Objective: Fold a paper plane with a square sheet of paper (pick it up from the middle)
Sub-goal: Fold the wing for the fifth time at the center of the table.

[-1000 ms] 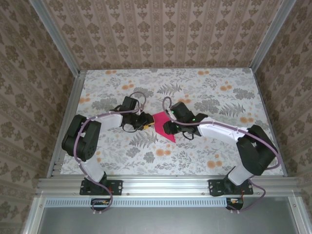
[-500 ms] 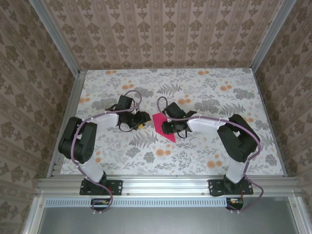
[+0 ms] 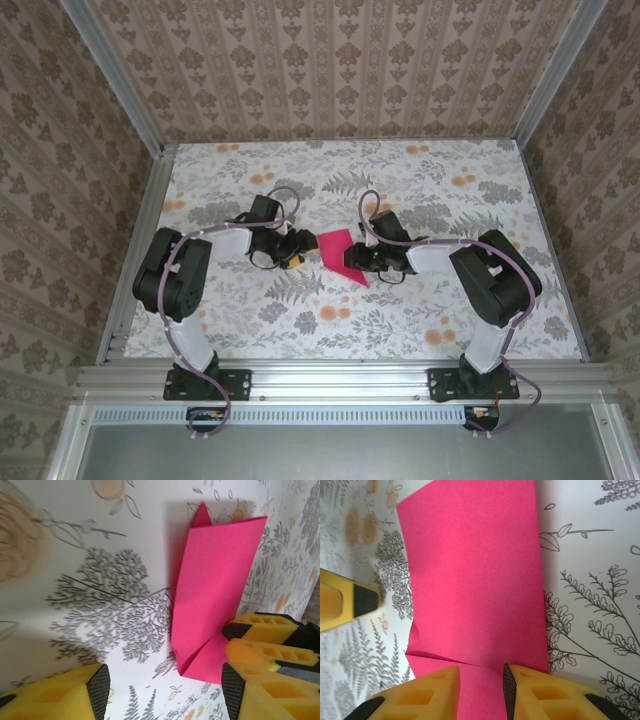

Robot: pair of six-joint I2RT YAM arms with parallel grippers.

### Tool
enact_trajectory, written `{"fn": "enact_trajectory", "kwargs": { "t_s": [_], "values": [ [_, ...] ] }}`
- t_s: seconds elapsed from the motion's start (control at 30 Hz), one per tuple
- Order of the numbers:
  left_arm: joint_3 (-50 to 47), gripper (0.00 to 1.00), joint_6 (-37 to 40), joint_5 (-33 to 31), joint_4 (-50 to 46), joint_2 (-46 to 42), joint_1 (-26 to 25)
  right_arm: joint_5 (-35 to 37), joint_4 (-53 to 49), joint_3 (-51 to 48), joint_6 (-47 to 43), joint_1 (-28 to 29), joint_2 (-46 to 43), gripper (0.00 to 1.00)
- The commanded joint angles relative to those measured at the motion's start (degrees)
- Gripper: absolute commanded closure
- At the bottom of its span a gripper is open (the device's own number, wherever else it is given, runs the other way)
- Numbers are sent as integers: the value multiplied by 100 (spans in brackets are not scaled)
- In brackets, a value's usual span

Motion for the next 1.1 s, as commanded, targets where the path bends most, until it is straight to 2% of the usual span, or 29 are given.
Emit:
{"fn": "enact_trajectory", "kwargs": {
  "t_s": [0.0,0.2,0.73,0.8,0.97,1.07],
  "values": [
    [258,36,-49,231,-7,169,-216,-470,525,-295,469,-167,25,67],
    [425,41,-221,301,-3,398,-398,-687,789,-445,632,-335,33,67],
    [339,73,-862,461,852,662,-507,-944,1195,-610,718,-495,57,66],
    [290,78,-936,436,961,654,-507,-946,1179,-602,664,-492,20,66],
    [184,98,-1052,323,1127,550,-507,-811,1102,-574,261,-496,-211,62],
    [149,100,-1062,234,1089,433,-507,-551,1017,-616,-208,-483,-562,55]
  ]
}}
